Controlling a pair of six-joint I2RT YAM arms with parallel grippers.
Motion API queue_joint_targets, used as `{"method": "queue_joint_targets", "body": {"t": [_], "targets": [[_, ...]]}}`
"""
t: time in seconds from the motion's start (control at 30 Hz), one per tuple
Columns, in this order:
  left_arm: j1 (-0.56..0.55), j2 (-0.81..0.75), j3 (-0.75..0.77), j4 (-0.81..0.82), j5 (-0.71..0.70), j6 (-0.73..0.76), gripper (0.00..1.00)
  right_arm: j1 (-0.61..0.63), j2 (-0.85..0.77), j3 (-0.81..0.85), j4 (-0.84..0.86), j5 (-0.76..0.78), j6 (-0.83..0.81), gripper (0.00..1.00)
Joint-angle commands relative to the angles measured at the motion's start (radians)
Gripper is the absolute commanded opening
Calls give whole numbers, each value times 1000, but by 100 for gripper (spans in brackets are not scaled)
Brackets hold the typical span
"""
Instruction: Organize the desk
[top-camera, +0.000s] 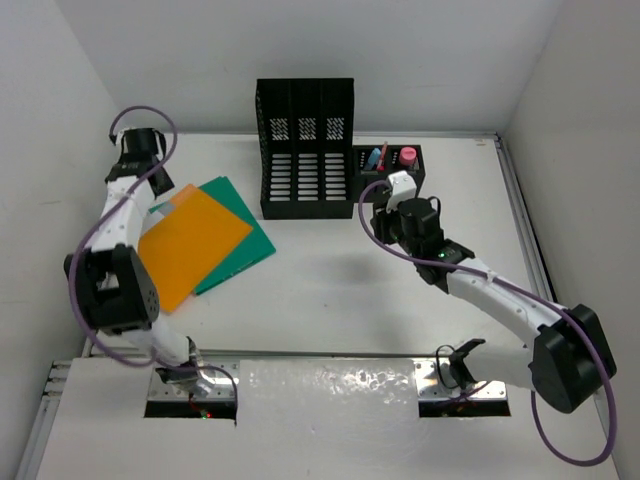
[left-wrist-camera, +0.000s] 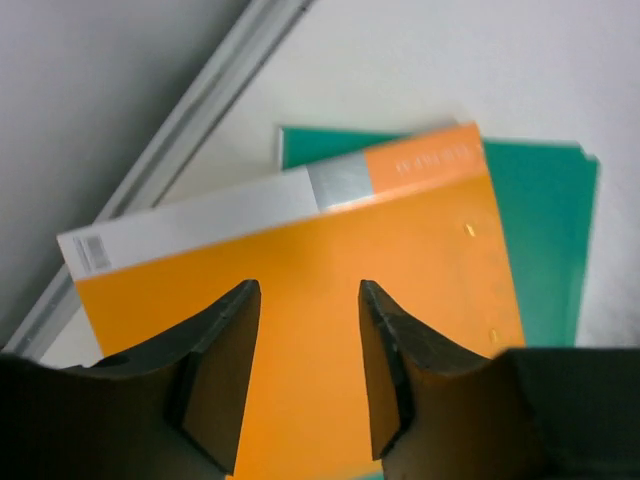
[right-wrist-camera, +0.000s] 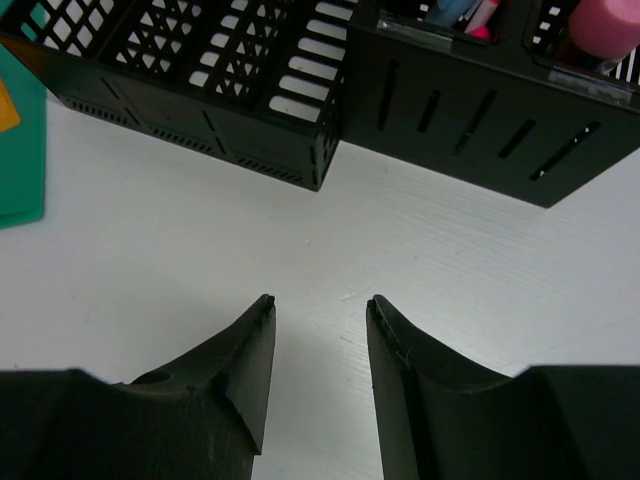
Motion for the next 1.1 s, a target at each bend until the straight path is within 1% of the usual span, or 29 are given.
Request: {"method": "queue_joint_targets", "body": {"t": [0.0,0.03,0.07,0.1,0.13,0.17,0.2,0.23,0.27,0.33,0.37,0.47,0.53,0.73,0.9,1.07], "targets": [[53,148,164,-91,31,56,42,8,-6,17,90,-27,15,41],[88,173,190,-93,68,105,42,8,-6,11,93,-22,18,41],[105,200,247,-102,147,119,42,8,-9,-6,99,-19,21,41],[124,257,276,-125,195,132,43,8,-14,-15,101,-14,21,40],[162,285,334,-140,255,173,54,6,-19,-29,105,-2,21,40],[182,347,363,-160,378,188,66,6,-23,-37,107,-1,21,40],[203,380,390,-194,437,202,73,8,-34,-43,107,5,19,40],[241,406,414,-211,476,222,72,8,-39,-49,106,21,16,40],[280,447,442,-212,542,230,68,8,-51,-58,99,25,10,40],[326,493,462,-209,608,230,67,8,-72,-69,87,56,-4,40],[326,506,471,-214,625,230,67,8,-72,-72,81,67,-8,40],[348,530,479,-232,616,262,67,8,-100,-84,63,111,-25,39],[352,535,460,-235,579,268,67,6,-120,-97,64,134,-36,39],[389,542,381,-209,538,267,67,6,-157,-117,59,177,-62,38],[401,520,310,-171,559,268,66,6,-166,-130,78,196,-91,37],[400,506,279,-168,571,265,66,6,-151,-120,99,170,-105,37]]}}
